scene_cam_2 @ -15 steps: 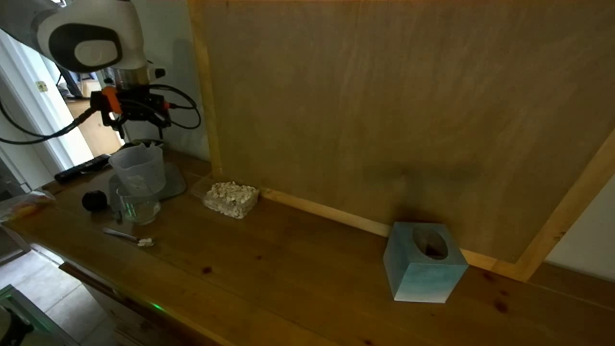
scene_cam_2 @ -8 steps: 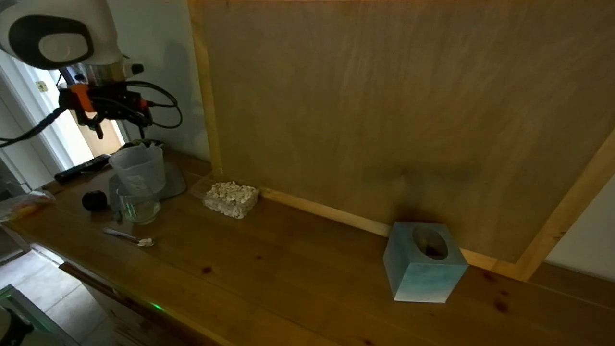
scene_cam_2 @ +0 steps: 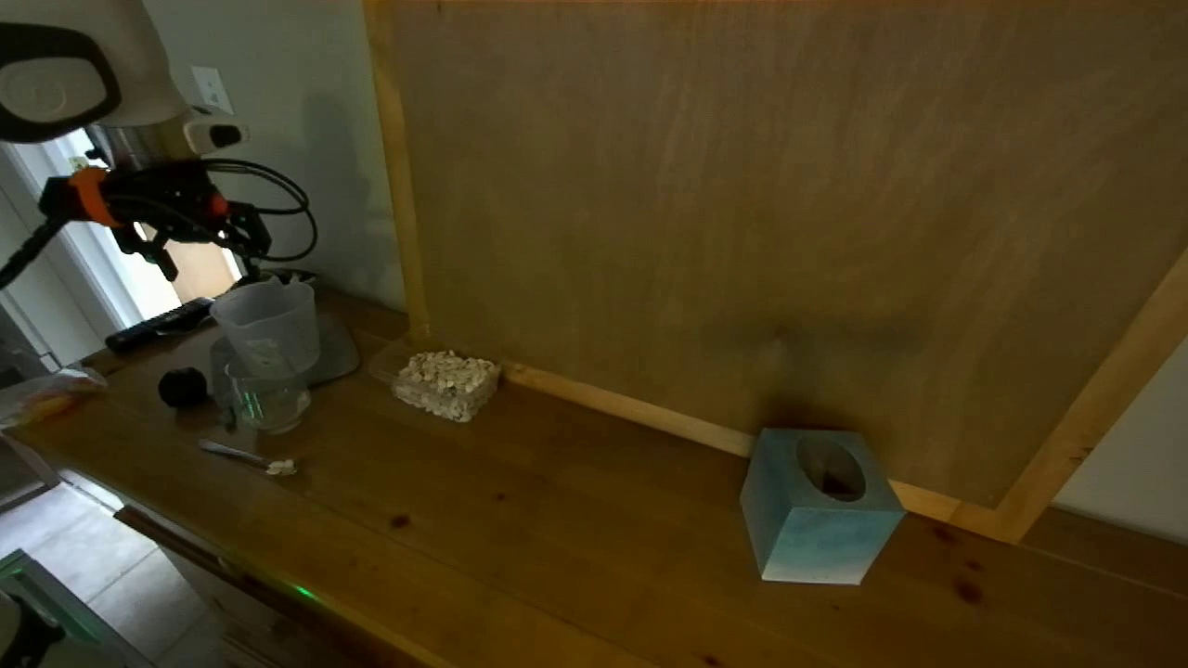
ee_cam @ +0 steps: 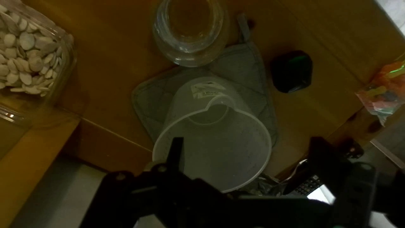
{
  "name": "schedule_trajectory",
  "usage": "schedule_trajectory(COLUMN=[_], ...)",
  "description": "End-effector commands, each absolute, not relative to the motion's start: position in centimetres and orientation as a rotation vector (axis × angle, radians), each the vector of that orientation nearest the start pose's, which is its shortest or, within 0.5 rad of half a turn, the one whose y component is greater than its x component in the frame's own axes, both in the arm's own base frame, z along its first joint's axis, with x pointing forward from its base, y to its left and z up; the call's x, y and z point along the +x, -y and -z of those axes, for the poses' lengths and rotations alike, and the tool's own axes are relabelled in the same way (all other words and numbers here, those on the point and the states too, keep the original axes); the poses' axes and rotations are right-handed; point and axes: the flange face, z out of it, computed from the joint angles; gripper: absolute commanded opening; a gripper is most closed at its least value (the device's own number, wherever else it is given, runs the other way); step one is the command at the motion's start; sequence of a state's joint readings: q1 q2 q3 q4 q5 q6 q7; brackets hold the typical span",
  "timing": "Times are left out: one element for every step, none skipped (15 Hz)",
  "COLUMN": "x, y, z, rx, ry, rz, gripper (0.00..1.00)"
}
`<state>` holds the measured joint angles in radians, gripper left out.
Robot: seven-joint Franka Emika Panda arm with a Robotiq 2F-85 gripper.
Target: Pour the water in the jar into the glass cup
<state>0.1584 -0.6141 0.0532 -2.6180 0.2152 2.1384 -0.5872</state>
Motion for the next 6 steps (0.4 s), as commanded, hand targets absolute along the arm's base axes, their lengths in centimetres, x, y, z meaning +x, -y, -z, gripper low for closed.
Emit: schedule_trajectory(x=[36.04,36.06,36.11,36.13,36.13,36.13], y=[-8.73,-8.74,-8.74,-8.74,-8.76,-8.77], z=[-46.00,-45.97,-45.88,-45.84,-45.84,-45.82], rx=[-2.823,-2.820,-2.818,-2.817,-2.816,-2.816], ry=[1.012,1.013,1.012,1.012,1.013,1.013], rz=[0.246,0.245,0.242,0.240,0.240,0.239], gripper=[1.00,1.00,1.00,1.00,1.00,1.00])
